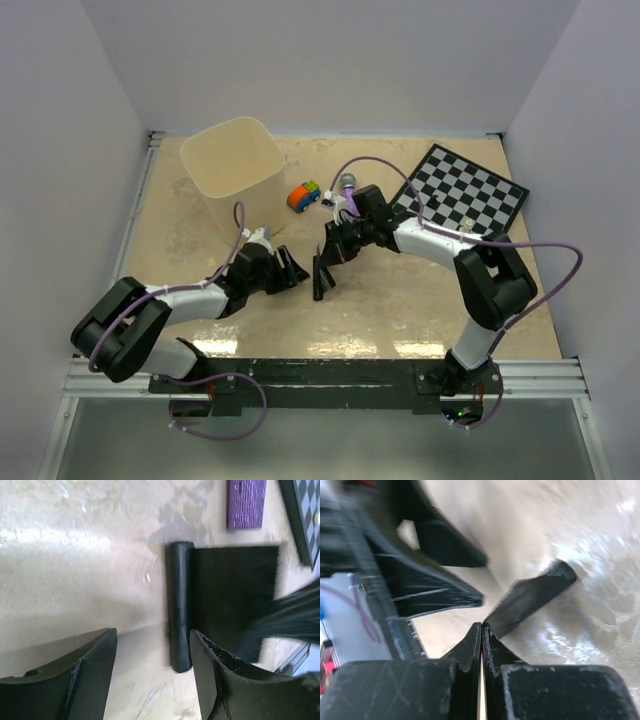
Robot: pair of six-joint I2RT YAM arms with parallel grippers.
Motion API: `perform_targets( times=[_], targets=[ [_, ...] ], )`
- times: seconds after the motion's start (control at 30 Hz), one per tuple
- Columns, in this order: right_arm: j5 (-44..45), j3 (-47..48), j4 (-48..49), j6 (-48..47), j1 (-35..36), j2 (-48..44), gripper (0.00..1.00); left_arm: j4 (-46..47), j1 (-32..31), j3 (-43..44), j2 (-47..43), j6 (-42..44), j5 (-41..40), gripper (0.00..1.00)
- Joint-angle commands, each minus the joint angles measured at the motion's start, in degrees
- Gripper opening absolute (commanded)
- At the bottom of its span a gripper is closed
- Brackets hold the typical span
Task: Put the trash bags into the trash bin
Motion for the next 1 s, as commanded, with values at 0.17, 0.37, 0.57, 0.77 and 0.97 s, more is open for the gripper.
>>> perform_targets(
  times=[0.17,0.37,0.57,0.77,0.97],
  targets=[
    [-5.8,6.7,-10.5,-7.0,-1.9,-9.5,0.0,7.0,0.3,-3.3,1.6,10.9,1.0,0.65],
    [-4.8,16.5,-19.4,-14.2,-3.6,-12.8,0.0,3.8,0.4,-3.1,1.2,12.3,-3.7,0.61],
    [-1.5,28.3,-26.6,-16.9,-4.0,-13.5,0.0,8.6,3.7,-4.4,0.8,15.4,-3.9,0.61],
    [0.1,37.0,-30.0,-17.6,-4.3,-12.8,0.0,8.6,4.5,-4.3,-0.3,14.3,-7.2,0.62],
    [2.0,42.8,-31.1,-17.7,-5.7,-14.3,0.0,5.6,6.1,-3.6,-0.7,14.5,-8.7,0.61]
  ],
)
